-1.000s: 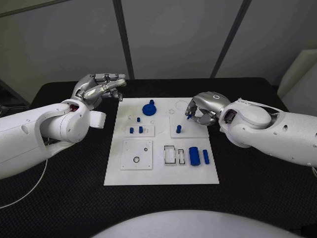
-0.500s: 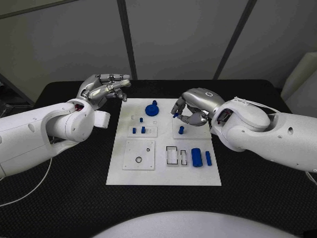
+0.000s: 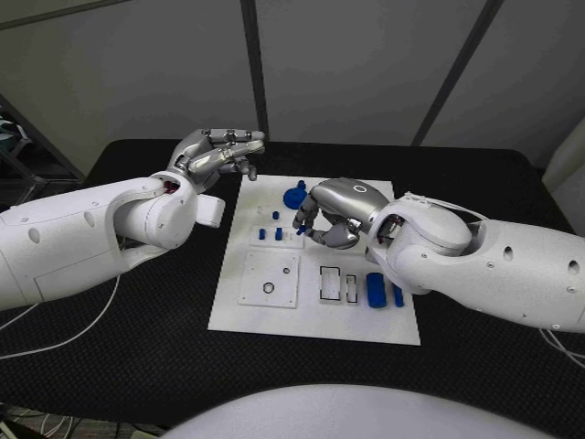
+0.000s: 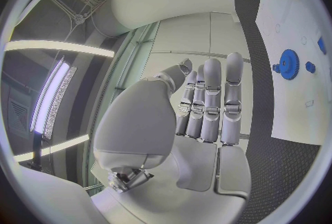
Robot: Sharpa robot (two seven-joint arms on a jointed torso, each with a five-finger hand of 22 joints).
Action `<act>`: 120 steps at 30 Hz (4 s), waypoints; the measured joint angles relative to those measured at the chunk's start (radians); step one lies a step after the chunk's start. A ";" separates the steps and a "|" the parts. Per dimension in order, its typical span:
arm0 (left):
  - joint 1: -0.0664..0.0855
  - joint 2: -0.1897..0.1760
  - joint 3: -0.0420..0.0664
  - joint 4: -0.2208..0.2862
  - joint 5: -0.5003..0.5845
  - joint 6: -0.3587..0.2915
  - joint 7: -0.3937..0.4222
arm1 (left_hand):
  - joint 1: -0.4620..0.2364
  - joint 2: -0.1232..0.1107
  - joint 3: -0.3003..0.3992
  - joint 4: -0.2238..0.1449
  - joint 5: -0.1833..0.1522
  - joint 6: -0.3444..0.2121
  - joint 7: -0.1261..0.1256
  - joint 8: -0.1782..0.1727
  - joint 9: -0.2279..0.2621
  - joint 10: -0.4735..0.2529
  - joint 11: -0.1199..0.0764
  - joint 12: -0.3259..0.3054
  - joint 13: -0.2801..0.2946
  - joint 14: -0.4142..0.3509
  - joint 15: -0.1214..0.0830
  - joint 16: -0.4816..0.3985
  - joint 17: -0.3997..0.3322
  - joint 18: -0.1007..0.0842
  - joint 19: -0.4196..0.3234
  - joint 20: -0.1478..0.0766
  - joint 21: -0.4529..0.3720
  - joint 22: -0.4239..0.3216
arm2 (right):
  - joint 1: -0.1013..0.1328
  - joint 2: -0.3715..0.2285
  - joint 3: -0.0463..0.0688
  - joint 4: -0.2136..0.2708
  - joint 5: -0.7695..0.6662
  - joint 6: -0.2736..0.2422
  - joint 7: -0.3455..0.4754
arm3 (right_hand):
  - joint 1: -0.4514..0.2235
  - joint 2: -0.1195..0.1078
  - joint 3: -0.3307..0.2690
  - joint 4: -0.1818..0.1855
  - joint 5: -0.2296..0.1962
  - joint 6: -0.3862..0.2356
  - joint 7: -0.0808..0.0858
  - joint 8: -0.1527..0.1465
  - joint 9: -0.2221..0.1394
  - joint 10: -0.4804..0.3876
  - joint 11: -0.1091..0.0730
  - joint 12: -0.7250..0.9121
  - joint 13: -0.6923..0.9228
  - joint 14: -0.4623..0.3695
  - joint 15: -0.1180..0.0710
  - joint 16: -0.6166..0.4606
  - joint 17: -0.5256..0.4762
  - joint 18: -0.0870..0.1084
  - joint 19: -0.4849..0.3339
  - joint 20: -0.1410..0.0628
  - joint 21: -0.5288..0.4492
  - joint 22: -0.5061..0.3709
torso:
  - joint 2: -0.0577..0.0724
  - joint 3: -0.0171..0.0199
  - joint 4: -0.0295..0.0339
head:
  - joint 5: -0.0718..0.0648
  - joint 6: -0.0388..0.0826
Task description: Assemble the parts on the task board
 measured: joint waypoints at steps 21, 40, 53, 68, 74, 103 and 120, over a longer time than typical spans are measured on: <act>0.000 0.019 0.000 -0.006 0.001 0.004 -0.004 | 0.000 0.000 0.000 0.000 0.000 0.000 0.000 0.000 0.000 0.000 0.000 0.000 0.000 0.000 0.000 0.000 -0.001 0.000 0.000 0.000 0.000 -0.001 | -0.037 0.076 -0.047 -0.053 0.006 0.070 0.011 | -0.004 0.004 -0.003 0.003 0.000 -0.001 -0.001 -0.003 -0.002 0.000 0.000 -0.006 -0.001 0.000 0.000 0.000 -0.003 0.000 0.007 0.000 0.005 0.011 | 0.001 0.0012 -0.0012 | 0.061 -0.028; 0.000 0.020 0.000 -0.008 0.002 0.006 -0.006 | 0.000 0.000 0.000 0.000 0.000 0.000 0.000 0.000 0.000 0.000 0.000 0.000 0.000 0.000 0.000 0.000 -0.001 0.000 0.000 0.000 0.000 -0.001 | -0.054 0.097 -0.049 -0.072 0.001 0.091 0.010 | -0.008 0.008 -0.006 0.006 -0.001 -0.003 -0.003 -0.006 -0.001 0.000 0.000 -0.006 -0.002 0.000 0.000 0.000 -0.005 0.000 0.007 0.000 0.005 0.011 | 0.001 0.0011 -0.0014 | 0.071 -0.042; 0.001 0.021 0.000 -0.007 0.002 0.008 -0.007 | 0.000 0.000 0.000 0.000 0.000 0.000 0.000 0.000 0.000 0.000 0.000 0.000 0.000 0.000 0.000 0.000 -0.001 0.000 0.000 0.000 0.000 -0.001 | -0.058 0.111 -0.049 -0.084 -0.005 0.099 0.006 | -0.011 0.011 -0.009 0.009 -0.002 -0.004 -0.004 -0.007 -0.001 0.000 0.000 -0.010 -0.002 0.000 0.000 0.000 -0.005 0.000 0.007 0.000 0.005 0.011 | 0.001 0.0012 -0.0015 | 0.074 -0.048; 0.001 0.021 0.000 -0.006 0.002 0.014 -0.009 | 0.000 0.000 0.000 0.000 0.000 0.000 0.000 0.000 0.000 -0.003 0.003 0.000 0.000 0.000 0.000 0.000 -0.003 0.000 0.000 0.000 0.000 -0.003 | -0.061 0.125 -0.049 -0.094 -0.022 0.125 -0.009 | -0.018 0.011 -0.009 0.009 -0.002 -0.002 -0.002 -0.006 -0.001 0.000 0.000 -0.010 -0.003 0.000 0.000 0.000 -0.006 0.000 0.007 0.000 0.005 0.011 | 0.001 0.0012 -0.0015 | 0.072 -0.051; 0.001 0.021 0.000 -0.006 0.002 0.016 -0.010 | 0.000 0.000 0.000 0.000 0.000 0.000 0.000 0.000 0.000 -0.003 0.003 0.000 0.000 -0.004 0.004 0.000 -0.003 0.000 0.000 0.000 0.000 -0.003 | -0.062 0.128 -0.049 -0.094 -0.028 0.135 -0.011 | -0.018 0.010 -0.013 0.013 -0.002 -0.002 -0.002 -0.006 -0.001 0.000 0.000 -0.010 -0.003 0.000 0.000 0.000 -0.009 0.000 0.007 0.000 0.005 0.011 | 0.001 0.0011 -0.0014 | 0.072 -0.051; 0.001 0.018 0.000 -0.012 0.002 0.026 -0.015 | 0.000 0.000 -0.003 -0.003 0.000 0.000 0.000 0.000 0.000 -0.003 0.003 0.000 0.000 -0.007 0.000 0.000 -0.004 0.000 0.000 0.000 -0.004 -0.004 | -0.063 -0.018 -0.052 0.010 -0.007 -0.030 0.001 | -0.078 -0.024 -0.047 0.042 0.018 -0.150 0.029 -0.058 -0.020 -0.151 0.043 -0.076 -0.054 0.002 0.027 -0.010 -0.044 0.000 -0.022 0.029 -0.024 -0.044 | -0.001 0.0025 -0.0043 | 0.061 -0.040; 0.000 0.019 0.000 -0.019 0.003 0.036 -0.015 | 0.000 0.000 -0.005 0.000 0.000 0.000 0.000 0.000 0.000 -0.007 0.000 0.004 0.000 -0.007 0.000 0.000 -0.005 0.000 0.000 0.000 -0.004 -0.005 | -0.046 -0.162 0.071 -0.042 0.057 0.031 0.003 | -0.092 -0.058 -0.112 0.054 0.042 -0.166 0.013 -0.058 -0.020 -0.195 0.041 -0.060 -0.073 0.002 0.027 -0.015 -0.058 0.000 -0.047 0.036 -0.055 -0.092 | -0.005 0.0003 -0.0073 | 0.020 -0.009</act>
